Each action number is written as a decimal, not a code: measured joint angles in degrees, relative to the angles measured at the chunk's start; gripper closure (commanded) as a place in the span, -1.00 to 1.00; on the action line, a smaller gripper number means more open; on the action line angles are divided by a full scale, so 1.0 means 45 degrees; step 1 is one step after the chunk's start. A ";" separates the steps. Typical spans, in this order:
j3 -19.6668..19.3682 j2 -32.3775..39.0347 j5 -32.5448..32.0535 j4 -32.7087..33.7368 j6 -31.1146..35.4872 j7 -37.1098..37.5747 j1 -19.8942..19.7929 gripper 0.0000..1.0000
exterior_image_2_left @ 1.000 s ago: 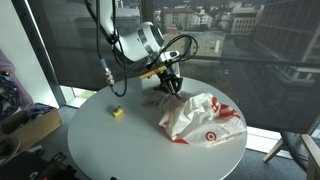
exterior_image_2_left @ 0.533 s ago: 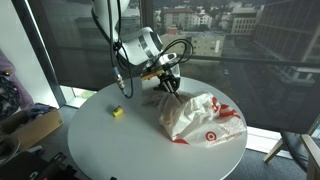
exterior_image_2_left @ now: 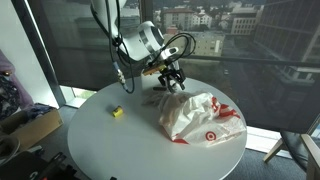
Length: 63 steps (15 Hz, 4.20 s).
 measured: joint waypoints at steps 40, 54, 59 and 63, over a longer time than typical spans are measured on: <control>0.2251 0.5670 0.4838 0.7003 -0.2290 -0.6633 0.0430 0.96; 0.1088 -0.3069 0.4347 0.0290 -0.1098 -0.2888 0.0294 0.96; 0.0619 -0.6271 0.3576 -0.1677 -0.1084 -0.0773 -0.0071 0.96; 0.0652 -0.8867 0.3280 -0.3111 -0.1285 0.0042 -0.0958 0.96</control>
